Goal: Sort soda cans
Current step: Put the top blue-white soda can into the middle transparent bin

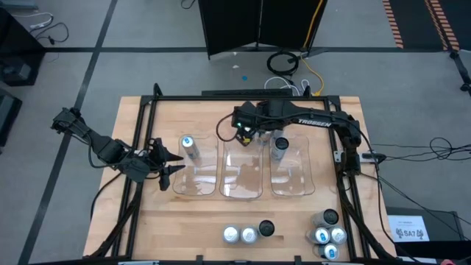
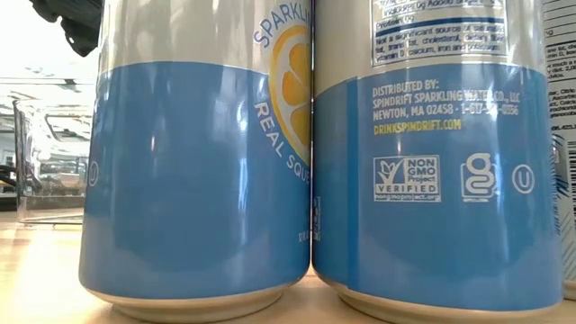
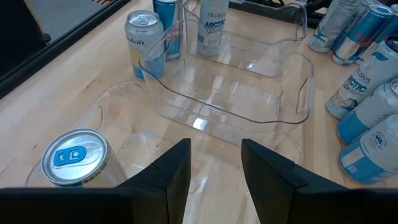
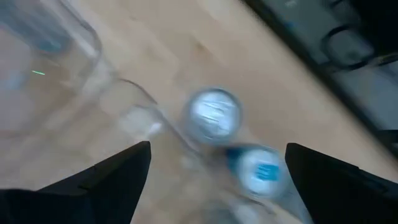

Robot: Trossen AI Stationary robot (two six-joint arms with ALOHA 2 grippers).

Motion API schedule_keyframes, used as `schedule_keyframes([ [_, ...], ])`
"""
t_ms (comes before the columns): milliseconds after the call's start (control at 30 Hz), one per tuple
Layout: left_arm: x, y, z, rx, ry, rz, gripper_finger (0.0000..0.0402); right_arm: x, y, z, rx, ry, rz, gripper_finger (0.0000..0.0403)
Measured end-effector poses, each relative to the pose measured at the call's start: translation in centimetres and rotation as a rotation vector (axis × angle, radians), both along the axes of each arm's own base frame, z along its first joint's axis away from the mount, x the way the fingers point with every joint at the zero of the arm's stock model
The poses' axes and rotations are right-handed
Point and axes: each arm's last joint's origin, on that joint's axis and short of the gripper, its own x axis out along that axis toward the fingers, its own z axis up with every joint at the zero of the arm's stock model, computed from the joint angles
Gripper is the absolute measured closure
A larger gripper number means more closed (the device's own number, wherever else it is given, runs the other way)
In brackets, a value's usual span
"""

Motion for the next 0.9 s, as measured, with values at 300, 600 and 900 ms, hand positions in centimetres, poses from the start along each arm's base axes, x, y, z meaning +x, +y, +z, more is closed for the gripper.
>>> schedule_keyframes([
  [300, 0.0, 0.0, 0.0, 0.0, 0.001, 0.0, 0.025, 0.5, -6.1, -2.1, 0.172, -0.034, -0.102, 0.0037],
  [600, 0.0, 0.0, 0.0, 0.001, 0.001, 0.0, 0.025, 1.5, -7.9, -5.7, 0.243, 0.07, -0.084, 0.0037],
  [900, 0.0, 0.0, 0.0, 0.001, 0.001, 0.001, 0.025, 2.8, -8.1, -8.4, 0.276, 0.132, -0.04, 0.0037],
])
